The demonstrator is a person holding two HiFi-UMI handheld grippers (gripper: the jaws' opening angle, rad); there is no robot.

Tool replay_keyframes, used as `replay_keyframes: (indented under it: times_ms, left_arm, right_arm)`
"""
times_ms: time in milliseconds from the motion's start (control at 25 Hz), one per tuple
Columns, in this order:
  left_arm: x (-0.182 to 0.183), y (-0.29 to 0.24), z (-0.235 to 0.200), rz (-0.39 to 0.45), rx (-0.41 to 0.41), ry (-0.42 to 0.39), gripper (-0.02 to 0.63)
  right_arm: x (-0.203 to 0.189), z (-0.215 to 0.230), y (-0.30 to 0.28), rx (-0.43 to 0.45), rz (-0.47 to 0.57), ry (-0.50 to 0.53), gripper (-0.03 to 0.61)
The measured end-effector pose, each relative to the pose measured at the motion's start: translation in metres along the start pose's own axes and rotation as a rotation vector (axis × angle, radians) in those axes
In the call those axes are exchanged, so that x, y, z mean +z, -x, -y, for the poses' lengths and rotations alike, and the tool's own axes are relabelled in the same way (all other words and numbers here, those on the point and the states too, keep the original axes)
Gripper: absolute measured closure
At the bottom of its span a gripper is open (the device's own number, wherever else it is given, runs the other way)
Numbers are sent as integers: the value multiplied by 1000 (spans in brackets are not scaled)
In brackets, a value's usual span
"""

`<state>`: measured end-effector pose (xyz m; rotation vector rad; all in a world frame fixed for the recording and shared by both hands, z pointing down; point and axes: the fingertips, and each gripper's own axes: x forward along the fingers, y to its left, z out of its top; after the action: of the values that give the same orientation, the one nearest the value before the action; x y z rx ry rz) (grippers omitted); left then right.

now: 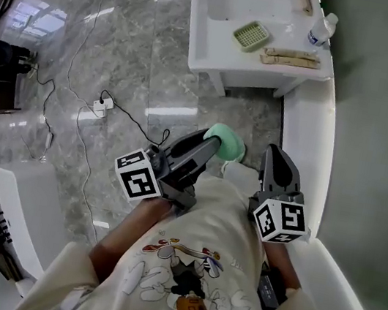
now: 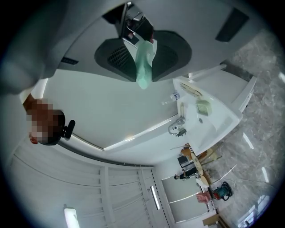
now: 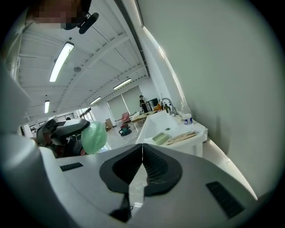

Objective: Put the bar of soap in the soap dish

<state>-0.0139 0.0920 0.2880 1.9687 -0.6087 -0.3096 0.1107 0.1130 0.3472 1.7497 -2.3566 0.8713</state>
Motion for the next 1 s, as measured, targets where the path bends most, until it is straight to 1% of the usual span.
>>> replay_keyframes:
  times_ms: [120, 200, 320, 480, 680, 880, 1000]
  left_arm:
    - [-6, -22, 0, -23, 5, 2, 488]
    - [-6, -30, -3, -38, 23, -1, 488]
    - [2, -35, -5, -36, 55, -9, 488]
    - [15, -42, -13, -32, 76, -1, 488]
    - [34, -68, -34, -51, 60, 20, 488]
    - [71, -97, -51, -59, 27, 22, 488]
    - [94, -113, -64, -65, 20, 19, 488]
  right_arm:
    - [2, 19, -9, 14, -11, -24, 571]
    - [3, 30, -14, 12, -13, -54, 571]
    - [4, 40, -20, 9, -22, -87, 571]
    - [12, 45, -37, 8, -24, -98, 571]
    - [23, 55, -60, -14, -33, -83, 571]
    - [38, 66, -91, -57, -56, -33, 571]
    - [54, 68, -113, -61, -63, 9, 571]
